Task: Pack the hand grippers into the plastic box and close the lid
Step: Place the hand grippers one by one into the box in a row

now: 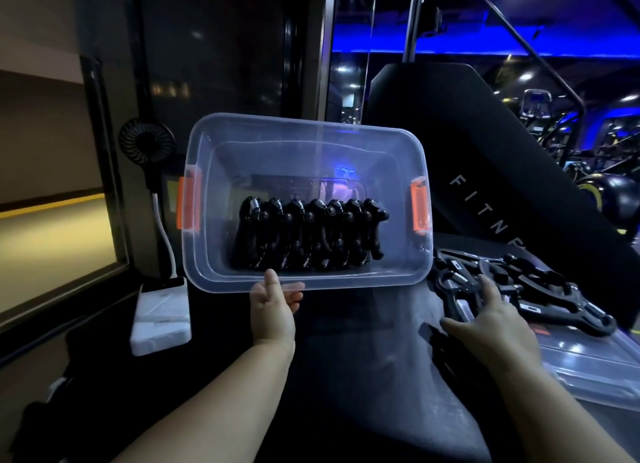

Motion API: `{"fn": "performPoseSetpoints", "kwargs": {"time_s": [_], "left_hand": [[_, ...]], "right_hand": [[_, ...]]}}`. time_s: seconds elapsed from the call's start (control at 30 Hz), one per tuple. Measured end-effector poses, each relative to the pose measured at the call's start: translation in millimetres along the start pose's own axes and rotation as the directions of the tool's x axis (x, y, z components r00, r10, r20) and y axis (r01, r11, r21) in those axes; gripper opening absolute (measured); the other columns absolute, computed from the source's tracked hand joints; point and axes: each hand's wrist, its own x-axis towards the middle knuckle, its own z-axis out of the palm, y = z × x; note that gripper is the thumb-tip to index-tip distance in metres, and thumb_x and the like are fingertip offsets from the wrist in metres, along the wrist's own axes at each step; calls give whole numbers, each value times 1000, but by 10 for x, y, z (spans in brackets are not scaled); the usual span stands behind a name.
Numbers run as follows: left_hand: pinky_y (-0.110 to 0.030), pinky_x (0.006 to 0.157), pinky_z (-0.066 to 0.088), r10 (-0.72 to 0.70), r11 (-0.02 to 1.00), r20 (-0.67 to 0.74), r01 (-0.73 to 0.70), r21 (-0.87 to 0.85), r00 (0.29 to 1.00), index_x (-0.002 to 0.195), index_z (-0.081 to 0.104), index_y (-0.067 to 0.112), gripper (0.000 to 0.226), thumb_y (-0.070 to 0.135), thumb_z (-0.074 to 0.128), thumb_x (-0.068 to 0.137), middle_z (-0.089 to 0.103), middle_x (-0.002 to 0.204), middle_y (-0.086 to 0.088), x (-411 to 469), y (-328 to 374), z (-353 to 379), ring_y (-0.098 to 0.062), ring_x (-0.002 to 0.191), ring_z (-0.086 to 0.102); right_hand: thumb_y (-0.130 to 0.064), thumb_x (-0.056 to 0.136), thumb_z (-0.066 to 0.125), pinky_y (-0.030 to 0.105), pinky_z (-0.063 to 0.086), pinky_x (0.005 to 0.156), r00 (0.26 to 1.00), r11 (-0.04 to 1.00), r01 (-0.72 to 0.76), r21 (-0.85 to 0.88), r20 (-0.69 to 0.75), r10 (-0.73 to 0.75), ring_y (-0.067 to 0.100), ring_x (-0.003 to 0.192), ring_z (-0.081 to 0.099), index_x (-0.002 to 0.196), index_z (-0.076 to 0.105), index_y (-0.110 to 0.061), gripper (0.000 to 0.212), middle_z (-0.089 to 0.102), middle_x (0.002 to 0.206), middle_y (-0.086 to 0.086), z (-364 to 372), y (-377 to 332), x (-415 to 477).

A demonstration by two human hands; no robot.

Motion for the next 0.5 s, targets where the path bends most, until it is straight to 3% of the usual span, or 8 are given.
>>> {"fn": "performPoseSetpoints", "kwargs": {"time_s": [0.27, 0.5], "left_hand": [[-24, 60, 44, 8, 1000, 1, -8, -5, 1000, 90, 47, 21, 27, 44, 36, 98, 72, 64, 6, 20, -5, 0, -6, 58, 61], [-25, 61, 44, 11, 1000, 5, -11, -11, 1000, 90, 47, 23, 27, 46, 36, 98, 72, 65, 5, 38, -27, 3, -4, 58, 61]], "right_hand": [[-56, 51, 84, 38, 46, 80, 996, 990, 32, 138, -91, -20, 33, 111, 57, 148, 11, -35, 123, 60, 124, 13, 13, 32, 20], [-51, 49, 88, 33, 42, 79, 988, 950, 90, 299, -151, -46, 31, 105, 59, 131, 34, -31, 100, 62, 116, 9, 55, 52, 48]]}}
